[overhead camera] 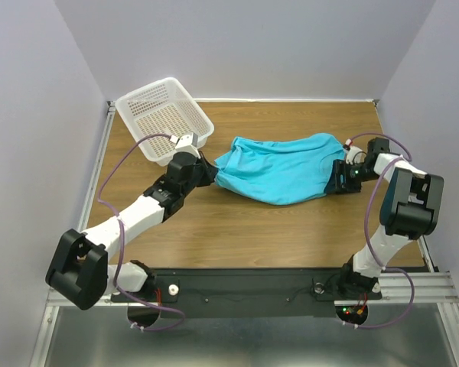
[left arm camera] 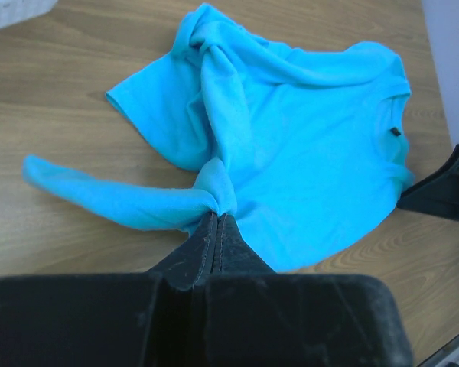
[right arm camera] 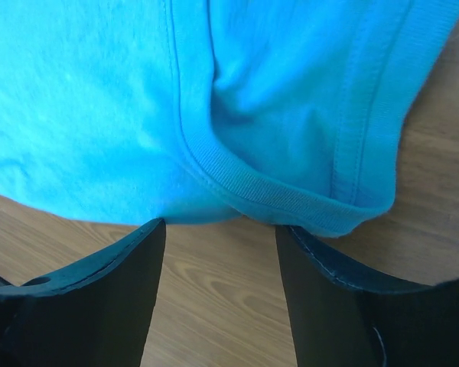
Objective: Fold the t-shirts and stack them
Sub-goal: Flatten the tshirt out
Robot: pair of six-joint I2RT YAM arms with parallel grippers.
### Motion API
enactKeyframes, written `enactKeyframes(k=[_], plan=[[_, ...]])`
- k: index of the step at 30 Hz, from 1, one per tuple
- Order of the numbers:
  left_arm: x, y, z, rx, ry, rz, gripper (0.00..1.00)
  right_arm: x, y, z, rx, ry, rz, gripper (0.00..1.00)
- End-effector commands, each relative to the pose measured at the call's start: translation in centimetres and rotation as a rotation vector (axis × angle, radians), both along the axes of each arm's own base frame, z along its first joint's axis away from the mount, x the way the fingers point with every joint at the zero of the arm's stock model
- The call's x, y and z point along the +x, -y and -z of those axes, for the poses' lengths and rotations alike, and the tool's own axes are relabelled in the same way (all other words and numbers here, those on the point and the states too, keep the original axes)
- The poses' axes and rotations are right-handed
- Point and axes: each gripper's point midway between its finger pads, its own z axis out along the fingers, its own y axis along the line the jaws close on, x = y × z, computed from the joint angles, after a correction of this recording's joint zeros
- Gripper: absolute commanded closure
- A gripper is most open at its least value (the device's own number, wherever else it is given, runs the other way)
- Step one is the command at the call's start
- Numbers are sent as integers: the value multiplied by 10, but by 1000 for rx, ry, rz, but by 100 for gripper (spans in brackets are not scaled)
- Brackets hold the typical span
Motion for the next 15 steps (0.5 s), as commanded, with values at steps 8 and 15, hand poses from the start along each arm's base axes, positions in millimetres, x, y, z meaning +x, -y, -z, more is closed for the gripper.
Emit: enactKeyframes(k=[8,15], plan=[[-4,-4,-39,-72,60,9,100,38,7,8,-12,25,105,42],[-6,-7,-41,-84,59,12,100,47,18,-17,-91,115,106,99]])
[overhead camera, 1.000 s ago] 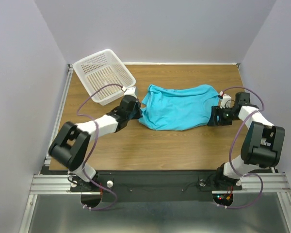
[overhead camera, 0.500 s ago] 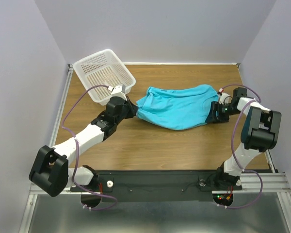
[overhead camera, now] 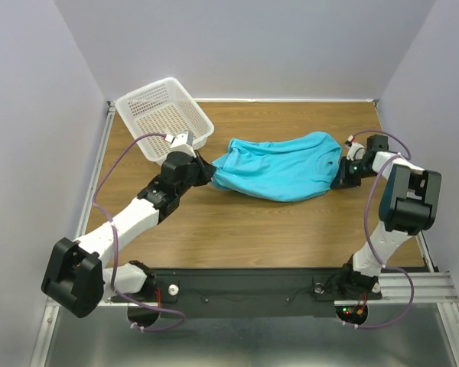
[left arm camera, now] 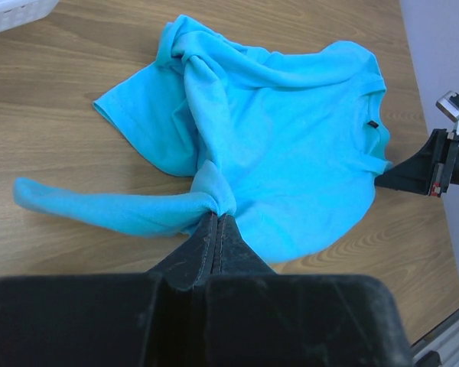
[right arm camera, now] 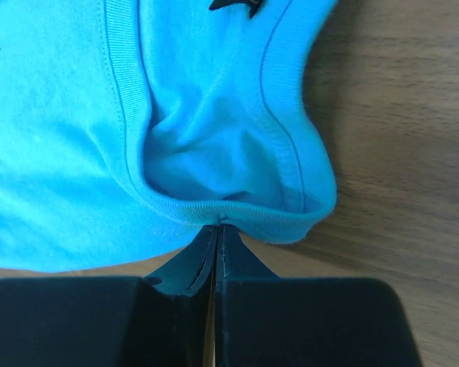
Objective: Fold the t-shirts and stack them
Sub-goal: Flatten the tshirt out
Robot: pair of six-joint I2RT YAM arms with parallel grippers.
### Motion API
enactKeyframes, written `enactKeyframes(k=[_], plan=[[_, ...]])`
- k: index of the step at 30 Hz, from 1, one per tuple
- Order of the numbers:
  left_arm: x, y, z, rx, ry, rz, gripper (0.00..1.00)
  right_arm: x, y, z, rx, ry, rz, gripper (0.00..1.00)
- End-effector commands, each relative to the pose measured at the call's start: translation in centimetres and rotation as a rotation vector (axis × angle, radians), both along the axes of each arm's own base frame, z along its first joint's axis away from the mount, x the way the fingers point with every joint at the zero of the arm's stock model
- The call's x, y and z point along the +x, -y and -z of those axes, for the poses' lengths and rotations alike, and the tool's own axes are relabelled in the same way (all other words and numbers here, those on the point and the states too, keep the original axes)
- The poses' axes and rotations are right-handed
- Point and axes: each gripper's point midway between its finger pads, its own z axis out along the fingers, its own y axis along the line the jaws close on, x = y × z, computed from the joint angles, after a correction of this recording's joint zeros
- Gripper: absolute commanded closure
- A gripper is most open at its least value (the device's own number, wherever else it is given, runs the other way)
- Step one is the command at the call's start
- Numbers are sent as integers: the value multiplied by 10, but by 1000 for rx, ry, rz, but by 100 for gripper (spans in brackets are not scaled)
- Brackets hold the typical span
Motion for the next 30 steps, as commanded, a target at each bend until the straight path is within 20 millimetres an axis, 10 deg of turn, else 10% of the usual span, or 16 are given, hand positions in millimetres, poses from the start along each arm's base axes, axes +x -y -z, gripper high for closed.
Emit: enactKeyframes(k=[1,11,20,30], plan=[[0,0,-33,-56,67,2,100,23,15,-41,-117,158,3,99],[-19,2,-46,-92,60,62,100,43,44,-139,-334,389,-16,99],[-24,4,-18,-95,3,69,100,66,18,-103,-220,294,-95,98],[-17,14,34,-71,-78,87,100,62,-3,-34,-138,138,-133,46]])
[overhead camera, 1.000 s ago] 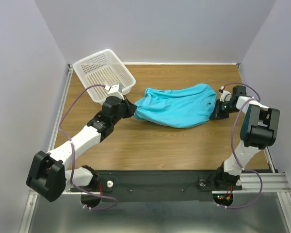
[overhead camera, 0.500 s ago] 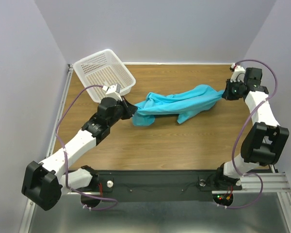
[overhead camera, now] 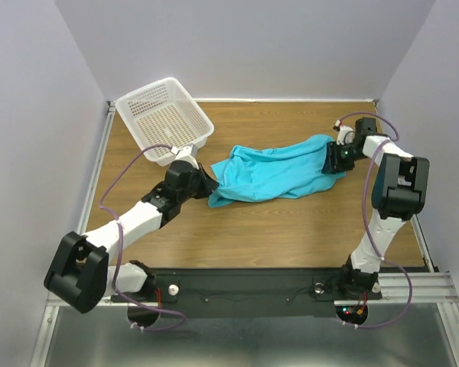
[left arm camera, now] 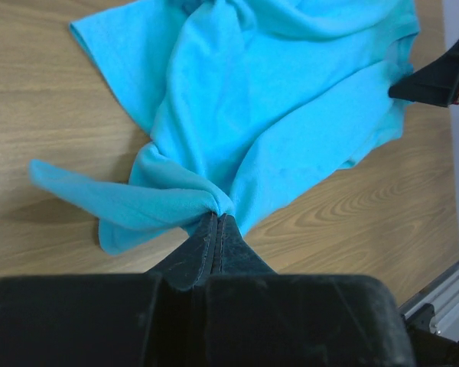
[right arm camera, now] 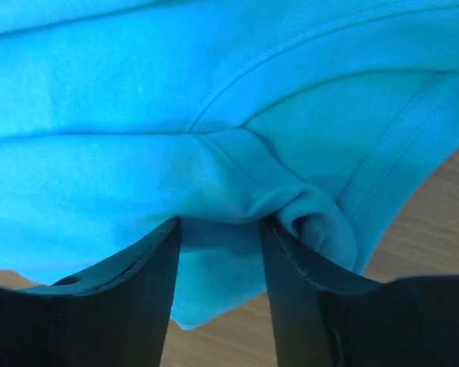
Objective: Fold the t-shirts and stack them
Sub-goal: Flatten the tshirt out
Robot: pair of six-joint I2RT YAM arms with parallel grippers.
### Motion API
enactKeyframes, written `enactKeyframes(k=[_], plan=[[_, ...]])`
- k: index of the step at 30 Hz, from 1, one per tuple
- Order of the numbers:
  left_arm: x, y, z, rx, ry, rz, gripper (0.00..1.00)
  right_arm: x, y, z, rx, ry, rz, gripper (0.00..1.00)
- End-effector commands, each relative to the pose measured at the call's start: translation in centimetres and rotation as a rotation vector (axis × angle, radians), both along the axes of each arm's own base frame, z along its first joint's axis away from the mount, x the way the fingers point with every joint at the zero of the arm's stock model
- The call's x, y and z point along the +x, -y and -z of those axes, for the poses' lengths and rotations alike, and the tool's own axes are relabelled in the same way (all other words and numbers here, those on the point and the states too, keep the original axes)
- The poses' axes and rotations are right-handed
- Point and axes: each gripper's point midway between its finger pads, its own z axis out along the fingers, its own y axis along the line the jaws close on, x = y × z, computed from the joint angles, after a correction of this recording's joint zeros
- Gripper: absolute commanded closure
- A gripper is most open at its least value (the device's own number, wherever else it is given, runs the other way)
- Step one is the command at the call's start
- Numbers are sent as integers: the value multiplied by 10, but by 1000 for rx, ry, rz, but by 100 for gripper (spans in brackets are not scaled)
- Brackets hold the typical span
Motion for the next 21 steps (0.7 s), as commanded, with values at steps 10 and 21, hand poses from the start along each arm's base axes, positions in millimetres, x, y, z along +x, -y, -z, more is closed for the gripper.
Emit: enactKeyframes(k=[10,21], plan=[[9,9,-10,-56,66,22,100,-30,-13,-57,15,136,-32,22],[11,11,-20,-82,79,20,100,-82,-50,-61,176,170,-91,21]])
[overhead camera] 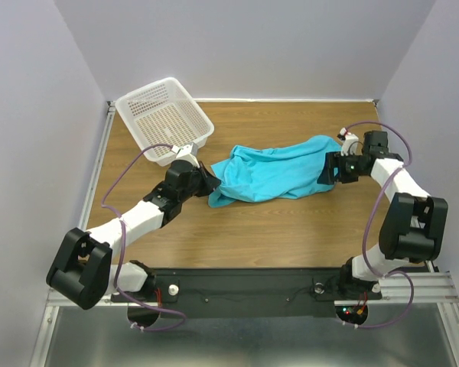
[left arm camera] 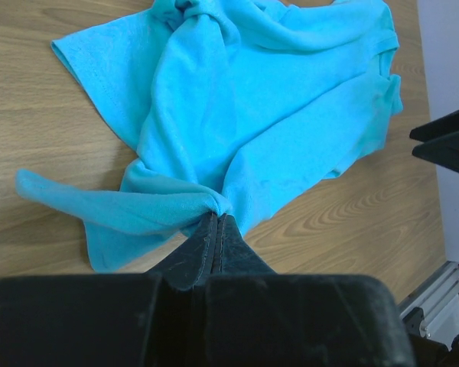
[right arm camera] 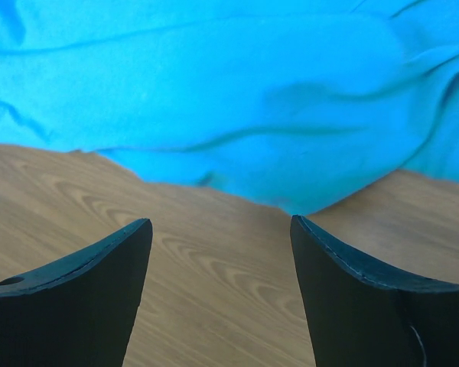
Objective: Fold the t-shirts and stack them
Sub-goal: Flatten the tshirt out
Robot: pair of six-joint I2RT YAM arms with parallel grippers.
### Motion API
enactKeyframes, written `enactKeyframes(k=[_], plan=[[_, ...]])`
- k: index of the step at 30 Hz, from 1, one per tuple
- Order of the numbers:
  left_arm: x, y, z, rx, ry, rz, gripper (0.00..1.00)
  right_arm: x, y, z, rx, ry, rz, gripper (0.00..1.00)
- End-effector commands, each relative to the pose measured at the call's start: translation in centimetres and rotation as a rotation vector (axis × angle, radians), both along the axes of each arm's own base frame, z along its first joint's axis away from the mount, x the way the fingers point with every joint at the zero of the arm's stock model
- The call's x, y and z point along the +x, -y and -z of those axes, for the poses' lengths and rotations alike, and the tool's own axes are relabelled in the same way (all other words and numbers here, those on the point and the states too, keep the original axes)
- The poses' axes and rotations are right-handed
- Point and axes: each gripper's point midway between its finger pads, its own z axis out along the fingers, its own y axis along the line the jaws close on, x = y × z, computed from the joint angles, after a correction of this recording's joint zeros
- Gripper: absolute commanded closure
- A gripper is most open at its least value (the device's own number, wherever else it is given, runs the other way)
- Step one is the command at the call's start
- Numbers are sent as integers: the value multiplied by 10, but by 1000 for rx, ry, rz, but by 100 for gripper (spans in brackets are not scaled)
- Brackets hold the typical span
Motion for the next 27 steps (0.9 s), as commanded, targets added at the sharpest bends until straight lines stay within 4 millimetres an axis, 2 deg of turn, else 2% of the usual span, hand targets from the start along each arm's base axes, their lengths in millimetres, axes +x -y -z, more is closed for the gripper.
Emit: enactKeyframes(k=[1,5,11,15,20,23,24,26,27], plan=[[4,5,-23,-51,62,12,100,-12,-17,4,95,6,-34,21],[5,6,-25,-54,65,11,100,-23,-13,30,84,-77,12,22],[4,7,-24,-62,65,12,100,-6,6,40,8,-98,132,25],[3,7,-23,-65,61,15,100,0,7,66,23,-164,161,26],[2,5,-25,-69,66,11,100,7,8,76,32,-184,173,28],[2,4,-23,-66,63,8,100,8,9,74,27,-174,178,36],[2,5,-23,-67,62,9,100,8,9,74,27,-172,179,45],[1,5,-23,-68,61,12,100,8,11,70,19,-156,178,55],[1,5,-24,-68,65,13,100,7,11,69,16,-151,180,66]])
